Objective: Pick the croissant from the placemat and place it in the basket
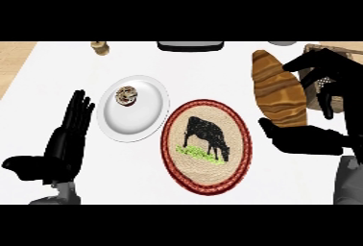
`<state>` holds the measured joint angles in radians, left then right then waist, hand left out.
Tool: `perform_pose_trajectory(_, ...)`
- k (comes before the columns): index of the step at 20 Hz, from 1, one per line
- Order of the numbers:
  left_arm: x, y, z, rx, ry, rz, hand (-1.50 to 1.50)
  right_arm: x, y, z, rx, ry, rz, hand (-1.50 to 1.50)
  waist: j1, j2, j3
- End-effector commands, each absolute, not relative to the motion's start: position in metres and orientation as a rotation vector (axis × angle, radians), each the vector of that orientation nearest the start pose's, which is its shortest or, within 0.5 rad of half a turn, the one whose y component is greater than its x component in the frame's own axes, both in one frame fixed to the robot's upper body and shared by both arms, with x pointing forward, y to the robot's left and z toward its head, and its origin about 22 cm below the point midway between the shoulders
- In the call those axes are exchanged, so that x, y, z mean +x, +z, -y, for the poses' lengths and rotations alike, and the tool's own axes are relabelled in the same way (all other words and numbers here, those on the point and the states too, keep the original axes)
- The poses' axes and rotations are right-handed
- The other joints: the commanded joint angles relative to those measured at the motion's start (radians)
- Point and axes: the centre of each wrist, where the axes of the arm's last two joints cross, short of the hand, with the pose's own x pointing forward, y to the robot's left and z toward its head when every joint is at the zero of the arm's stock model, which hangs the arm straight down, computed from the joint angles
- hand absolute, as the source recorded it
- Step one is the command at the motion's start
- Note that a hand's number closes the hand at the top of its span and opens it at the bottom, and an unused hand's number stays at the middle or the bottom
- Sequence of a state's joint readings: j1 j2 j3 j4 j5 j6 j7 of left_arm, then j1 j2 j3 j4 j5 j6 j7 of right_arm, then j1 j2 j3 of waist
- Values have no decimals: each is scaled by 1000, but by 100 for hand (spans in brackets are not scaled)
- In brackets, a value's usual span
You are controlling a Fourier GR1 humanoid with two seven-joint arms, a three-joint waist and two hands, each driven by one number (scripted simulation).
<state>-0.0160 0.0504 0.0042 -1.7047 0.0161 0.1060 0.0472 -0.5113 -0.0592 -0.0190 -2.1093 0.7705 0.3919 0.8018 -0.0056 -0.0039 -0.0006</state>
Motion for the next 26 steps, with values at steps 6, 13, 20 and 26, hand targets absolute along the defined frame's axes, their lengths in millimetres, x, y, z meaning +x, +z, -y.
perform_pose_trajectory(6,232,27,-240,71,49,1657,0,264,256,255,-1112,533,1424,150,9,4,0)
perform_pose_trajectory(13,220,20,-258,83,64,1672,0,271,255,314,-1101,445,1448,150,7,3,1)
perform_pose_trajectory(20,263,27,-231,82,46,1665,0,306,211,353,-1132,468,1411,150,6,7,1)
perform_pose_trajectory(26,254,44,-233,96,53,1686,0,322,208,359,-1134,528,1353,150,9,4,1)
